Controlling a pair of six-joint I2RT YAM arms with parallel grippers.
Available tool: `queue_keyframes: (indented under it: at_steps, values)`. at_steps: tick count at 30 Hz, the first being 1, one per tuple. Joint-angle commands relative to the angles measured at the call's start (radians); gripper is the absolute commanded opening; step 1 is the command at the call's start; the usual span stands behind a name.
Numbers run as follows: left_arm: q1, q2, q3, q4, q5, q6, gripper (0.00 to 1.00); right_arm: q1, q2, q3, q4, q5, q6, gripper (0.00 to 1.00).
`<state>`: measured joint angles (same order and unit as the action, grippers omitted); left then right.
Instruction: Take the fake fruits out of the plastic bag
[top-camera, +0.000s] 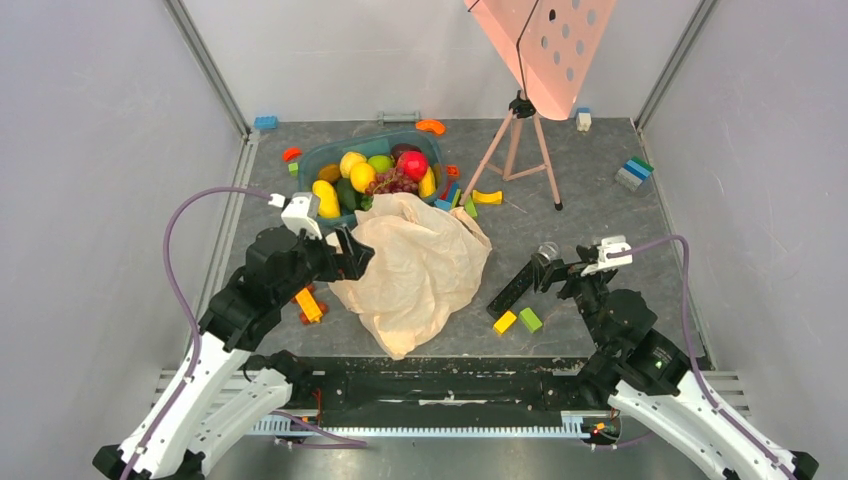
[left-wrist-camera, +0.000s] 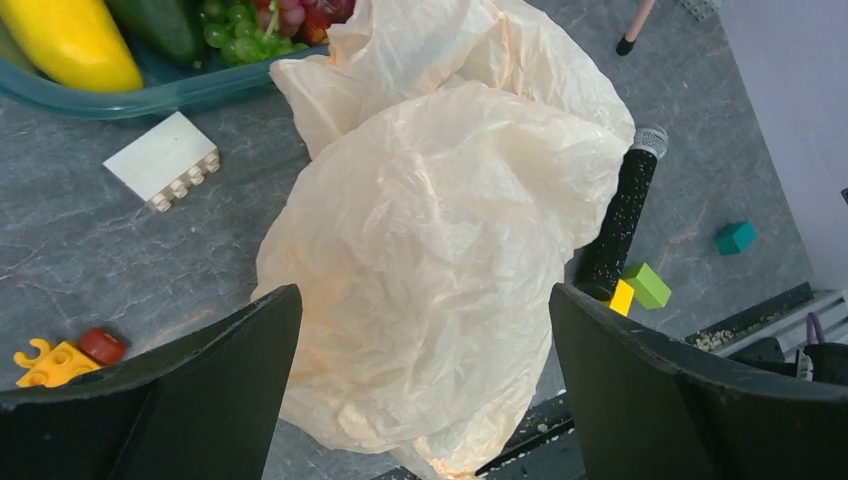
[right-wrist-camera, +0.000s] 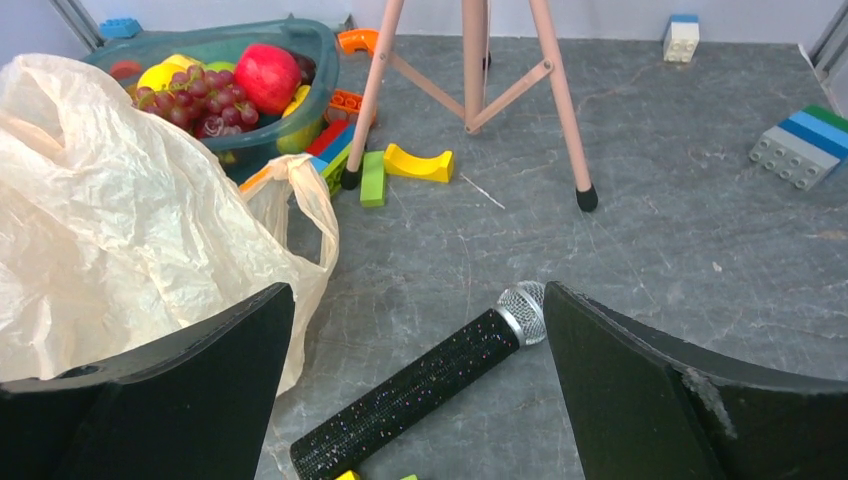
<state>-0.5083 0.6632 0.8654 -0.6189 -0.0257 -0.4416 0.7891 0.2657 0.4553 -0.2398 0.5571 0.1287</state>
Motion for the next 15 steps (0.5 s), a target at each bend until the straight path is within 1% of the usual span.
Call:
queue_keyframes:
  at_steps: [1, 4, 15]
  values:
    - [-0.003, -0.021, -0.001, 0.035, -0.080, -0.027, 1.00, 0.001, -0.002, -0.013, -0.026, 0.006, 0.043, 0.98]
    - [-0.003, -0.009, 0.010, 0.008, -0.146, -0.046, 1.00, 0.001, -0.001, -0.022, -0.040, 0.005, 0.050, 0.98]
    - [-0.002, -0.002, 0.009, -0.026, -0.194, -0.030, 1.00, 0.001, -0.009, -0.038, -0.047, 0.015, 0.063, 0.98]
